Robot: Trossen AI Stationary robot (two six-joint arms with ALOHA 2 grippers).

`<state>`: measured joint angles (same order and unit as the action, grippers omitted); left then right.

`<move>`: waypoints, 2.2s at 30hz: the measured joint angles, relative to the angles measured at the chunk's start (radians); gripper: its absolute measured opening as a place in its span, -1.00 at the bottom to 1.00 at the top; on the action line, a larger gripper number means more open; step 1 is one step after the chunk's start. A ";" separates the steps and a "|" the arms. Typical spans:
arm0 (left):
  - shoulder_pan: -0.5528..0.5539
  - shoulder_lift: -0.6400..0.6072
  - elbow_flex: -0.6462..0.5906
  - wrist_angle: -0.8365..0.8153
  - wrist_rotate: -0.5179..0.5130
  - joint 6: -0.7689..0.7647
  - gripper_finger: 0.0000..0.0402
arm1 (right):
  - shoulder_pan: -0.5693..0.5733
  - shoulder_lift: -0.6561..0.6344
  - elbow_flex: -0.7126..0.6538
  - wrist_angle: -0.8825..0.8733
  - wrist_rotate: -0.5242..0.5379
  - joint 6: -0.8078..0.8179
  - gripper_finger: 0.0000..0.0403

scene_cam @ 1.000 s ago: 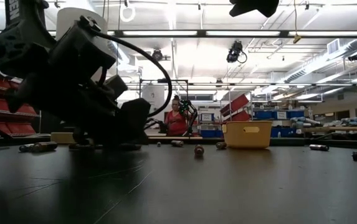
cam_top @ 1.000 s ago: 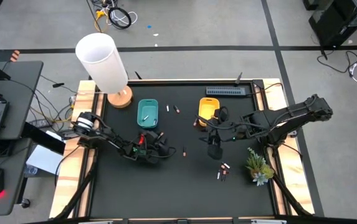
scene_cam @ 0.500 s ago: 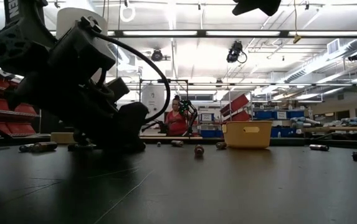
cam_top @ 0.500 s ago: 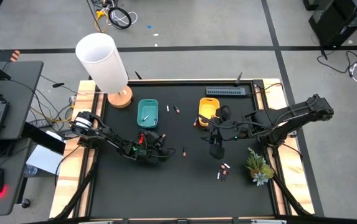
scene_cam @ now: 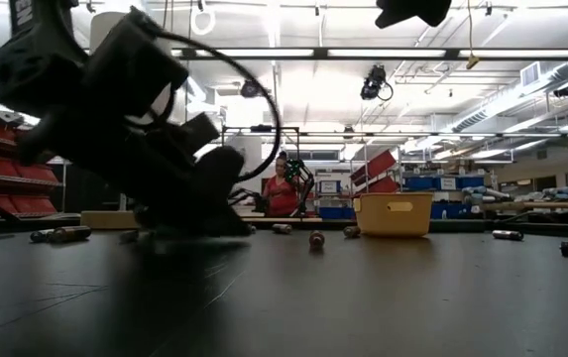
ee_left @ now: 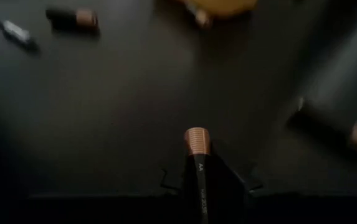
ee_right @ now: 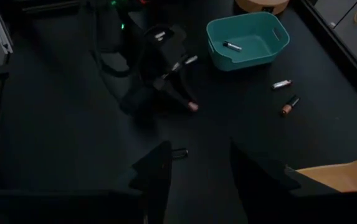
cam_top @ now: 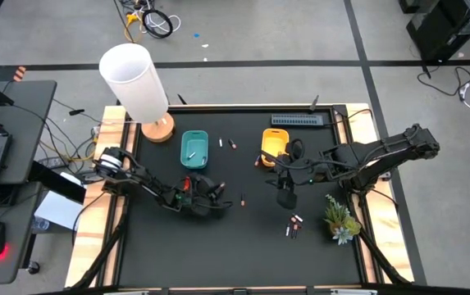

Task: Sort batteries
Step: Put the black battery into the yellow bin

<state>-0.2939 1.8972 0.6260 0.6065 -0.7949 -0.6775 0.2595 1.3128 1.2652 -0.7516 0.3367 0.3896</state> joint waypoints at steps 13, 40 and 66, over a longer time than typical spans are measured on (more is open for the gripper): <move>0.042 -0.004 0.113 0.020 -0.018 0.177 -0.67 | -0.059 0.000 0.000 -0.091 -0.027 0.028 -0.15; 0.447 0.081 0.663 -0.266 0.581 0.392 -0.66 | -0.084 -0.103 0.003 -0.162 0.099 0.197 -0.15; 0.465 0.167 0.891 -0.420 0.705 0.295 -0.10 | -0.062 -0.228 0.004 -0.179 0.091 0.078 -0.15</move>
<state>0.1712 2.0643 1.5173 0.1865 -0.0903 -0.3820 0.1978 1.0848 1.2690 -0.9301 0.4280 0.4672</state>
